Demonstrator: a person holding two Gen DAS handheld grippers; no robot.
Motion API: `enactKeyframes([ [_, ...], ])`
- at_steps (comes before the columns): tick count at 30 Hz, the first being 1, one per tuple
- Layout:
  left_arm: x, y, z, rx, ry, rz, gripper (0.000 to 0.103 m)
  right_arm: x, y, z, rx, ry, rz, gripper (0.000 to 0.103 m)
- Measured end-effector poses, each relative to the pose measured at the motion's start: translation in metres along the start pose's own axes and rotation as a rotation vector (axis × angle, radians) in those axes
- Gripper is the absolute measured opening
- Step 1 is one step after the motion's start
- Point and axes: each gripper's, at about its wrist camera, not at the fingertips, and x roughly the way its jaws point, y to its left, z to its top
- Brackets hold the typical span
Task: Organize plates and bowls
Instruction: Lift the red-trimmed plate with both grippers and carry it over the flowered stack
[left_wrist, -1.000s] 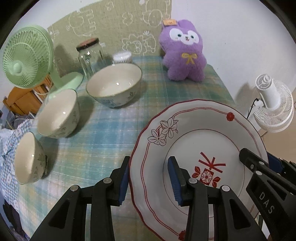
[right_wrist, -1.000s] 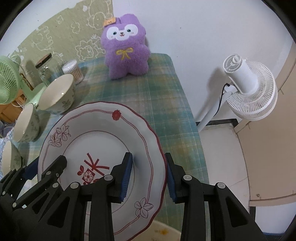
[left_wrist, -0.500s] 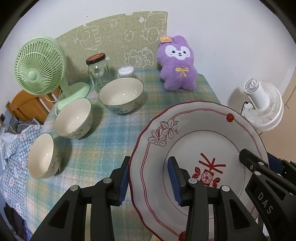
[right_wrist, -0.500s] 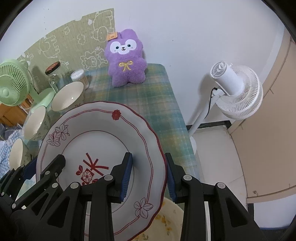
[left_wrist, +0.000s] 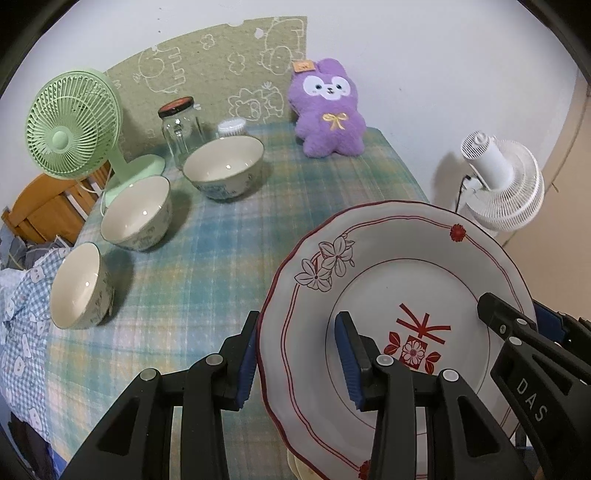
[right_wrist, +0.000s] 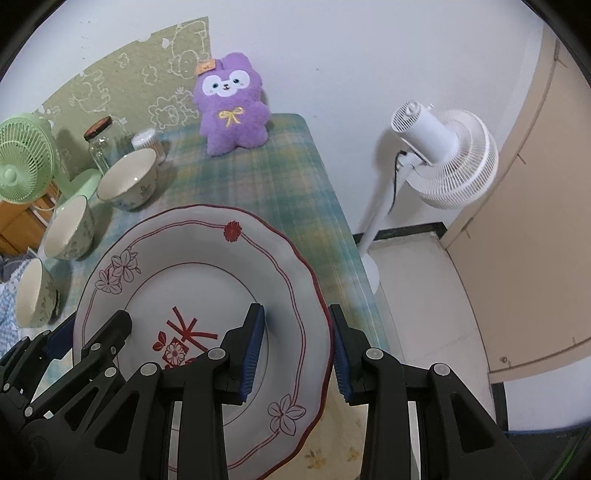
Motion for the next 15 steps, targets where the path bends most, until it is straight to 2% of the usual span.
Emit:
enactKeyframes([
  [15,0.007,-0.016,-0.044,0.050,0.053,-0.025,0.040,0.005,-0.018,-0.052,0.038,0.052,-0.034,0.038],
])
